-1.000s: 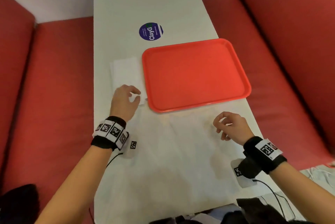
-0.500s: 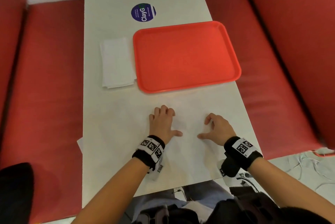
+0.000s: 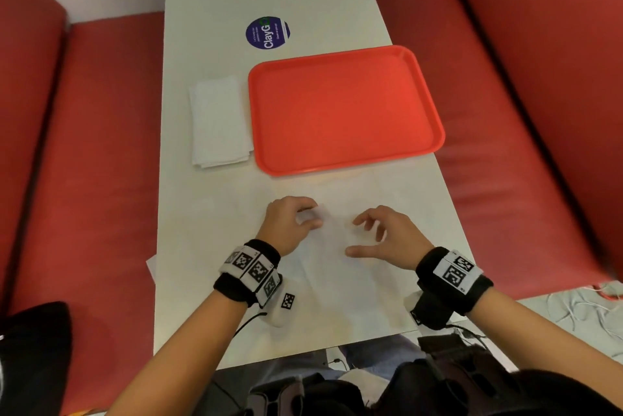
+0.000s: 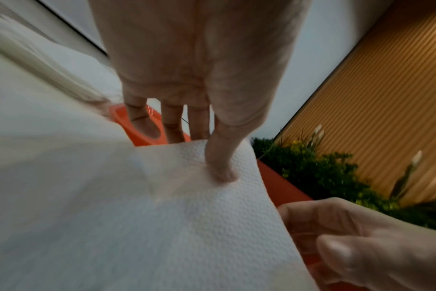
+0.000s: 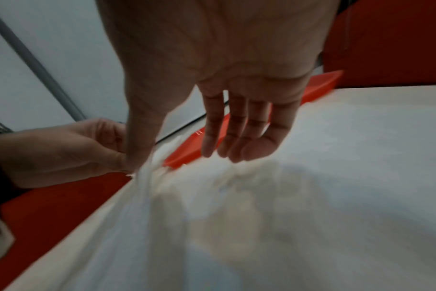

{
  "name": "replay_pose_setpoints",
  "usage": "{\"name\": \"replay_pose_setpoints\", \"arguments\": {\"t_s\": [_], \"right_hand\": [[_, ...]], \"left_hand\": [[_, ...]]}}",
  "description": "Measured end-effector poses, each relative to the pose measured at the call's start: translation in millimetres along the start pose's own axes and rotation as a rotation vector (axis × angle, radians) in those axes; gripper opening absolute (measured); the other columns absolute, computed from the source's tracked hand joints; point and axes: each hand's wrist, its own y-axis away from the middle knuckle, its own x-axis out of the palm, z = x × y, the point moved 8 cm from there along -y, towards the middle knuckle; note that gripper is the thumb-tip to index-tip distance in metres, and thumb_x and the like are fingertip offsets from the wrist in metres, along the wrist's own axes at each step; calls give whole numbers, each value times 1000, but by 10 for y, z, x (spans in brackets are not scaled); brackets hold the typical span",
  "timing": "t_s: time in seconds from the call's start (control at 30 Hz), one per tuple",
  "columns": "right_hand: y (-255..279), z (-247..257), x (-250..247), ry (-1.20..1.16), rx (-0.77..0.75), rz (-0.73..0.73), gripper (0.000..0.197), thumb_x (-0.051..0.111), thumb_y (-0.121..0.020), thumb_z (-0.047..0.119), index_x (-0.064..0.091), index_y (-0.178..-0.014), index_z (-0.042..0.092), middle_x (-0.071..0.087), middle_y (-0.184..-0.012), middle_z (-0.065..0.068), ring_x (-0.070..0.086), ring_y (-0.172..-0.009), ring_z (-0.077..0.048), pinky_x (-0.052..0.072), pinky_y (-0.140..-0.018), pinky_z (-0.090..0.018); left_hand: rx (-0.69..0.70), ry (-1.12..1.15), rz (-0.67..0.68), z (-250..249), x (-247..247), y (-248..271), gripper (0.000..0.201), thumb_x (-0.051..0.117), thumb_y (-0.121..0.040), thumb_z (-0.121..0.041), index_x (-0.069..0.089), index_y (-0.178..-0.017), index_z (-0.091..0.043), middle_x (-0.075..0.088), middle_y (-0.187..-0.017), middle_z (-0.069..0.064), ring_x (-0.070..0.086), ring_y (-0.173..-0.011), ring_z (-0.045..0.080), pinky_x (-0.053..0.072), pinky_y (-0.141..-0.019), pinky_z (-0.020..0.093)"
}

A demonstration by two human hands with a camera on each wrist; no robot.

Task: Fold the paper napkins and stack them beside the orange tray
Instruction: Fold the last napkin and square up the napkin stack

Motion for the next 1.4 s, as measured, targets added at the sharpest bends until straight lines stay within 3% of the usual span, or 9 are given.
{"name": "replay_pose_setpoints", "arguments": {"t_s": [0.1,0.27,0.43,0.53,0.6,0.83,1.0,1.17,1.4], "right_hand": [[-53,374,153,-73,-100,100,35,81,-70,48,67,-96,28,64,-96,10,60,-84,-9,46,-71,-22],[-179,560,-142,-160,-104,-106,7,71,-84,23,68,-80,28,69,-79,10,63,-70,-3,42,-57,-9],[-81,1090,-441,-169,-286,-347,29,72,-81,19,50,-63,22,45,-57,11,43,-54,-5,34,-54,-18],[-8,1582,-107,-325,-445,-90,6,72,-82,23,68,-85,24,68,-83,13,63,-73,-8,50,-65,-22],[31,1752,82,-340,-500,28,30,78,-77,29,70,-105,22,67,-106,4,66,-90,-15,54,-75,-25],[-287,1423,-348,-547,-359,-259,48,81,-69,46,60,-108,28,60,-112,8,58,-96,-12,44,-80,-25],[-531,1641,-263,-744,-284,-90,60,62,-76,51,52,-130,26,66,-120,5,62,-109,-9,48,-94,-29],[-525,2001,-143,-811,-338,47,9,65,-91,15,71,-89,9,74,-78,5,68,-68,-6,52,-65,-21],[-869,1795,-331,-464,-175,-309,24,77,-78,23,62,-64,11,61,-64,-2,53,-59,-15,44,-62,-30]], "left_hand": [[38,202,-89,-141,-178,110,13,77,-81,-17,72,-93,-14,72,-94,-2,61,-86,7,37,-72,3],[-57,299,-383,124,-473,407,18,70,-88,-24,65,-105,-22,62,-109,-6,58,-100,7,46,-82,19],[-153,717,15,-74,-342,574,38,68,-89,-33,63,-122,-16,67,-118,9,68,-105,22,57,-87,34],[-125,941,90,-365,-439,593,50,66,-87,-38,56,-131,-15,69,-118,6,66,-111,26,57,-89,42],[-115,992,-50,-370,-646,568,34,66,-91,-26,63,-118,-6,73,-104,9,68,-104,31,58,-83,43],[-173,903,-301,11,-1294,562,33,59,-95,-8,52,-127,-2,65,-123,16,66,-109,30,53,-95,49],[-43,886,-263,-61,-1749,549,50,70,-83,-19,54,-129,-4,67,-121,14,67,-109,28,54,-92,44],[-84,796,-358,67,-1915,550,32,67,-90,-13,63,-119,1,72,-111,13,69,-104,29,58,-84,37],[-291,379,-567,423,-1886,425,24,79,-80,-24,65,-74,-6,69,-80,7,65,-74,24,52,-65,31]]}}
